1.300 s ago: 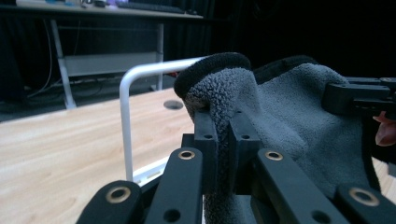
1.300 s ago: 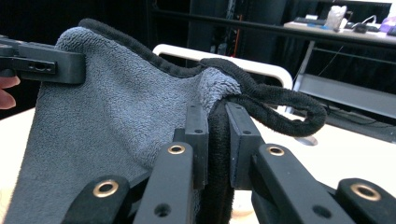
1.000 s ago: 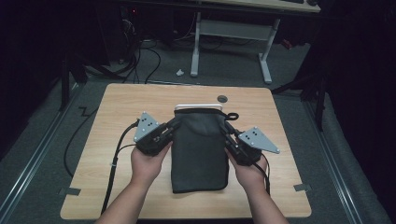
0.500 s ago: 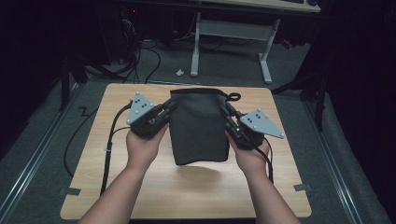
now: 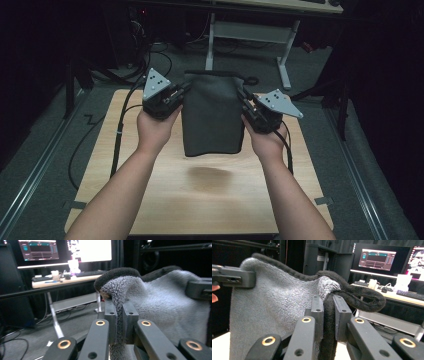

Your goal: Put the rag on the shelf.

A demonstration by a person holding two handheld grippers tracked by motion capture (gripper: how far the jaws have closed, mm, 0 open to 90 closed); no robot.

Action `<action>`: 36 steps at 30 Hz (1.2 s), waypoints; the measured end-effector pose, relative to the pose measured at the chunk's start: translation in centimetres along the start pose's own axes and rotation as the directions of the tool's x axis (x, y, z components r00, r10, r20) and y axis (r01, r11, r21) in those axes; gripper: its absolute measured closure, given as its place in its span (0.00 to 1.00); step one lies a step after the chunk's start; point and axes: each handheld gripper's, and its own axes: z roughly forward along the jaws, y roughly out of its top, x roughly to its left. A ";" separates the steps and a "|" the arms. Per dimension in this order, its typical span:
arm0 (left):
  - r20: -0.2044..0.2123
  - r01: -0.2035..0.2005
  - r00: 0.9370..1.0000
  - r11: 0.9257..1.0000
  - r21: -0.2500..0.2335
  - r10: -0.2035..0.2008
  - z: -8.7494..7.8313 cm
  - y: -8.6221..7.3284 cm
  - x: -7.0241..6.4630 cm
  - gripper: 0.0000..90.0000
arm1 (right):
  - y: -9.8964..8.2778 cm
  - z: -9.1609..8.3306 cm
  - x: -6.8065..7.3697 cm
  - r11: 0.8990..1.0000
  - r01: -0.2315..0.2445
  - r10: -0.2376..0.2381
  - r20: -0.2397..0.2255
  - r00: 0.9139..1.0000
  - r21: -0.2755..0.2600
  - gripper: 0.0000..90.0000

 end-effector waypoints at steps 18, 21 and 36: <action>-0.022 0.018 1.000 0.998 0.063 -0.016 5.8 -0.5 3.0 0.94 | -0.2 5.2 -3.5 0.998 0.007 -0.006 -0.016 1.000 0.068 0.91; -0.023 0.023 1.000 0.994 0.106 -0.021 6.8 -1.3 3.4 0.94 | -0.7 6.2 -4.1 0.995 0.003 -0.002 -0.020 1.000 0.099 0.91; 0.065 0.169 0.979 0.949 0.265 -0.192 9.1 -8.4 4.9 0.94 | -7.4 9.1 -5.7 0.952 -0.053 0.074 -0.061 0.995 0.300 0.91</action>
